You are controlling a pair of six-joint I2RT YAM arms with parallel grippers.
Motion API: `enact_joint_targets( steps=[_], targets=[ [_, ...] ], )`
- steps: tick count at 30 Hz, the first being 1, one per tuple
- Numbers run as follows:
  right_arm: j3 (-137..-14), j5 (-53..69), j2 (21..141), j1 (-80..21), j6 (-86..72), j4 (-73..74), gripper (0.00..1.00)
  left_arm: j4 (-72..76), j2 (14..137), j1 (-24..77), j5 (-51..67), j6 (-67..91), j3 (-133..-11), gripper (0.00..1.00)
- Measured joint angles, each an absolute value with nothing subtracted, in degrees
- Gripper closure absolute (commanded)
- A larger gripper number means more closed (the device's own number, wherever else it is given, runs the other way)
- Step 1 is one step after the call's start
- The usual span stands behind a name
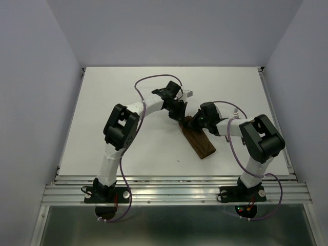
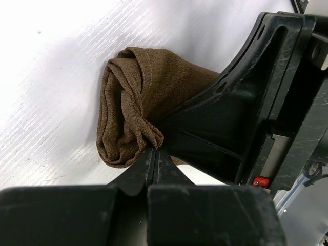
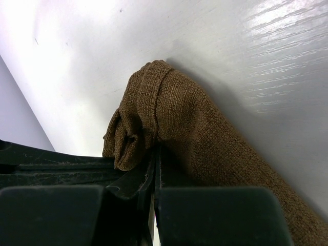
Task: Fold the napkin into a case and place the utensils inside
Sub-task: Stuff the top corner of the smaller-rectangle-folded napkin into the folded napkin.
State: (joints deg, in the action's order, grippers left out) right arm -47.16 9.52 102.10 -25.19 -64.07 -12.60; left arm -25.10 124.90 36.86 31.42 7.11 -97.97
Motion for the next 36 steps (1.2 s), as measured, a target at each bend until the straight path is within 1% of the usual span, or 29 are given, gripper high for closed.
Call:
enact_joint_targets(
  steps=[9, 15, 23, 31, 36],
  targets=[
    [-47.42, 9.52, 102.15, -25.19, -64.07, -12.45, 0.99, -24.23, 125.4, 36.75, 32.25, 9.13, -97.95, 1.0],
    [-47.42, 11.14, 100.88, -25.19, -61.3, -11.84, 0.99, -24.18, 125.45, 36.86, 31.99, 9.37, -98.04, 1.0],
    [-47.42, 9.63, 93.03, -25.19, -55.86, -3.73, 0.96, -24.25, 125.45, 37.19, 32.49, 9.19, -98.76, 1.0],
    [-45.5, 6.96, 84.68, -25.21, -54.24, -2.72, 0.96, -24.58, 125.54, 37.93, 32.58, 9.08, -98.76, 1.0],
    [-41.91, 3.7, 82.76, -25.21, -53.01, -0.86, 0.96, -24.71, 125.54, 38.15, 32.58, 9.06, -98.76, 1.0]
  ],
)
